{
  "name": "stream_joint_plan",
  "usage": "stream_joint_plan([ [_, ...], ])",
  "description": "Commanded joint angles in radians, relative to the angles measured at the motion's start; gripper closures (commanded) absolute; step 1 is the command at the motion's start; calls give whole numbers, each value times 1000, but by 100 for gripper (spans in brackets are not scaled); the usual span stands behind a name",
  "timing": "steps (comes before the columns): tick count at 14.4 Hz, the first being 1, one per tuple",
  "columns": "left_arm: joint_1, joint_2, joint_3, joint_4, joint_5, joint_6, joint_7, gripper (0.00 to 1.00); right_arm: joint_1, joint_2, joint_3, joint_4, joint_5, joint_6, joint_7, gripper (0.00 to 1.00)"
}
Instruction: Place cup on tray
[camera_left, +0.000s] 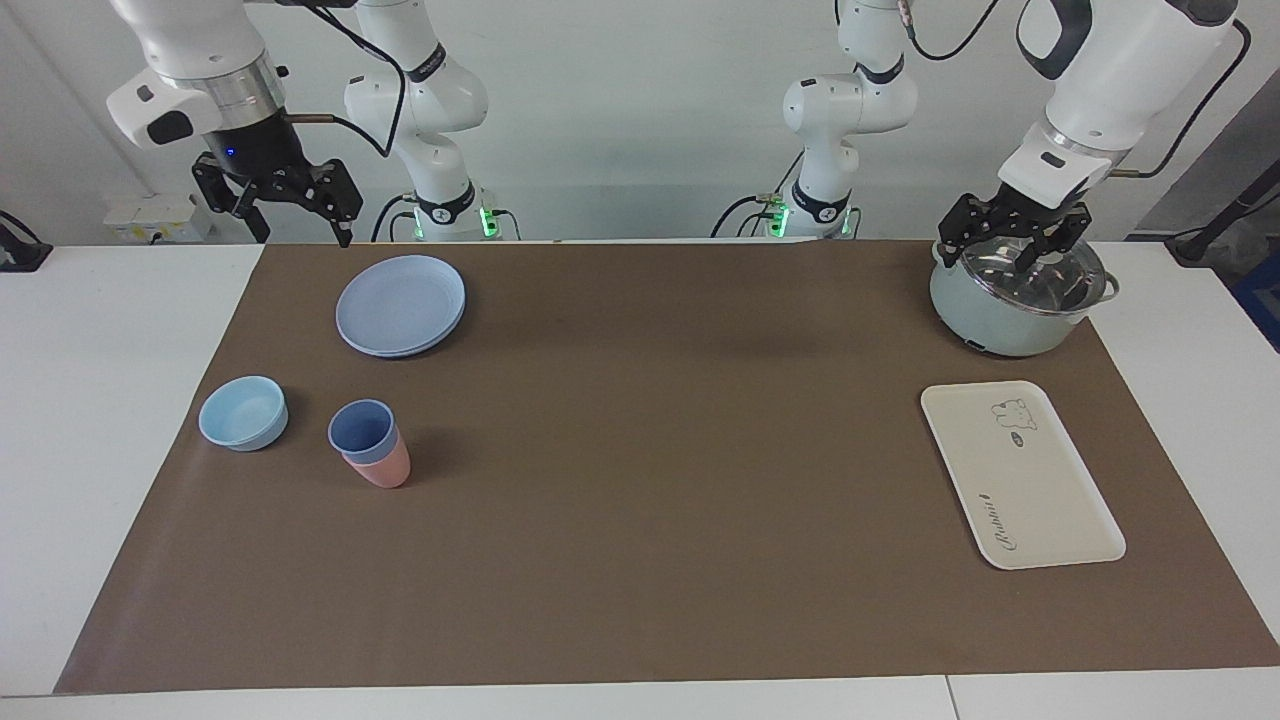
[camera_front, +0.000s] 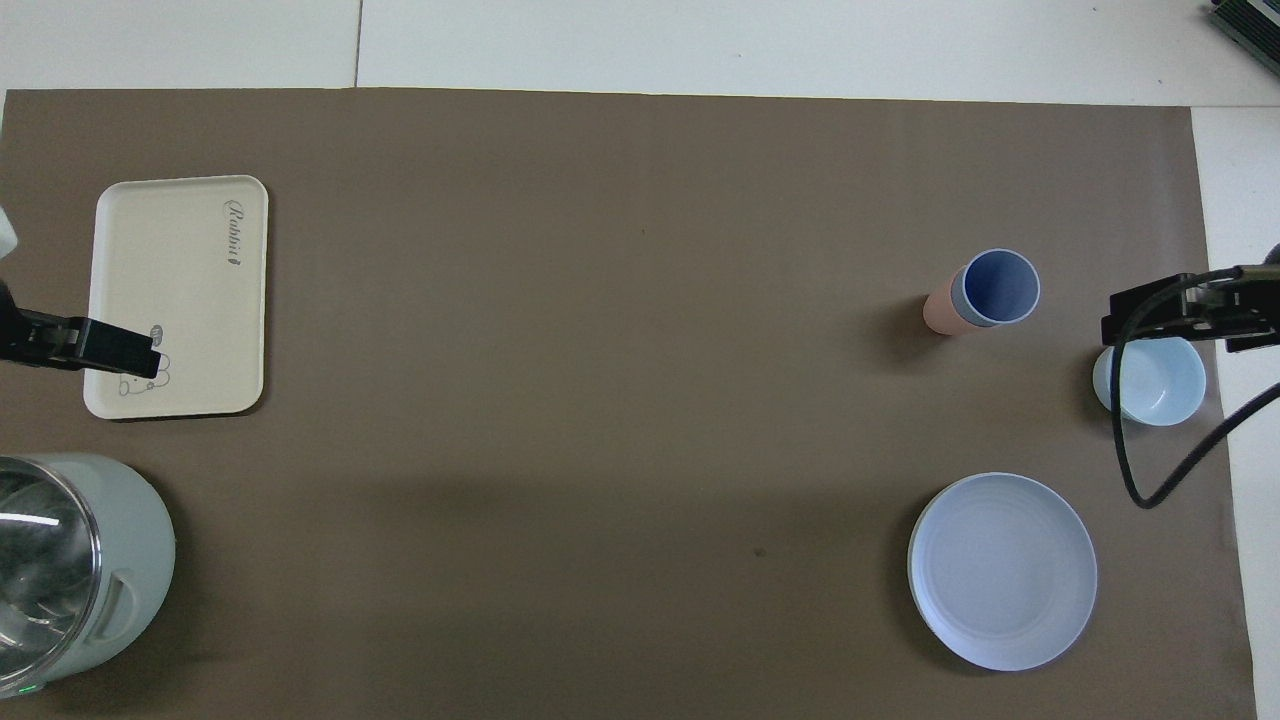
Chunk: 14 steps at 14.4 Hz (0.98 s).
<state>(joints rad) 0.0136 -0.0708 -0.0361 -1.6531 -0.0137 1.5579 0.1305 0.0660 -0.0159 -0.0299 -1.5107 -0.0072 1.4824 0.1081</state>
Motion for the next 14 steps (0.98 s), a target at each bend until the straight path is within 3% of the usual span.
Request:
stream_joint_plan([
  [1,6,-4,-2,9,18,-26,-34,0,0,-6,-4,-6,18,-4,-24,1],
  [9,-4,-18,-4,-25,21,-22,-35,0,-9,-30,-1,-8,32,-15,-19,1],
  [14,-12,-18,-16,-17,69,-52,-38,0,-24,22,-11,-5,9,123,236,6],
])
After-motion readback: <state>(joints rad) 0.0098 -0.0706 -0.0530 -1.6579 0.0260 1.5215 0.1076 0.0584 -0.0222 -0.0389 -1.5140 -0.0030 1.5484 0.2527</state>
